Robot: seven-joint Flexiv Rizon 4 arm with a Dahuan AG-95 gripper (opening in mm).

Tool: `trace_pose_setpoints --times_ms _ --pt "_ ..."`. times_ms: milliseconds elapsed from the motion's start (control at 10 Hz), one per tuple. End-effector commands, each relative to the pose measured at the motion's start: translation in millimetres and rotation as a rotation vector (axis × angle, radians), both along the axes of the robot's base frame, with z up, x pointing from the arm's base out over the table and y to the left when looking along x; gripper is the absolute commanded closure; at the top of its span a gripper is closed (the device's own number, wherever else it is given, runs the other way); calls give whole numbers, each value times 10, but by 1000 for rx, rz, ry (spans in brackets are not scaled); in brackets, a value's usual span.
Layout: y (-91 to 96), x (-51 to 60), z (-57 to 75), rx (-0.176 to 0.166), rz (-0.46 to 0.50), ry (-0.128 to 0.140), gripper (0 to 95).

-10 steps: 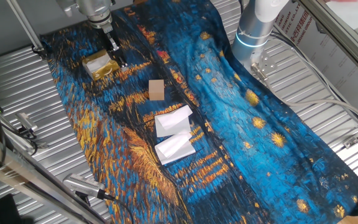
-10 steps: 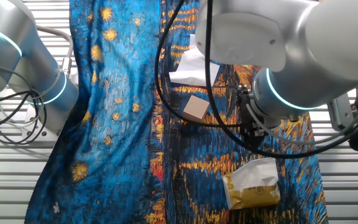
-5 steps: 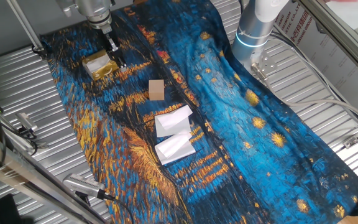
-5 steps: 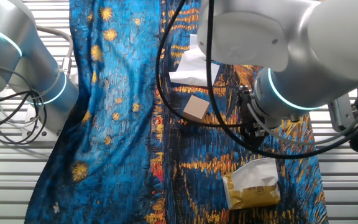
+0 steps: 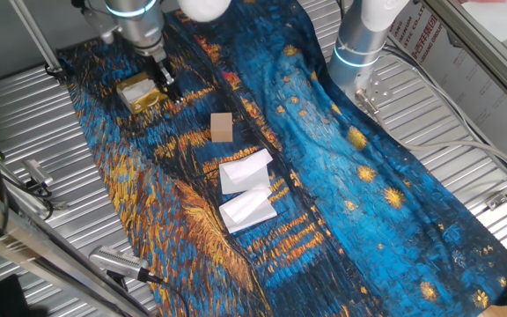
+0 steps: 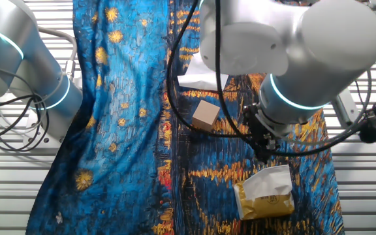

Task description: Pull out a napkin

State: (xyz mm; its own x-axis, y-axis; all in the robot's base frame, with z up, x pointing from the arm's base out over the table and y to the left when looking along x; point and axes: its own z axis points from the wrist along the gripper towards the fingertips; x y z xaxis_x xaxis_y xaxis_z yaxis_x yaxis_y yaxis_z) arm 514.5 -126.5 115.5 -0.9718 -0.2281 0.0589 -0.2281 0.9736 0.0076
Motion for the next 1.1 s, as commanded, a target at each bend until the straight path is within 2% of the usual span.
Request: trace_pose_setpoints --times_ms 100,300,600,700,900,1000,1100 --pt "-141 1 43 -60 62 7 190" --pt "-362 70 91 -66 113 12 190" --pt "-542 109 1 -70 145 12 190" --pt "-557 126 -53 -71 144 10 380" --pt "-569 150 -130 -78 147 6 380" --pt "-578 155 -143 -92 154 6 380" --pt "-596 155 -165 -105 160 7 570"
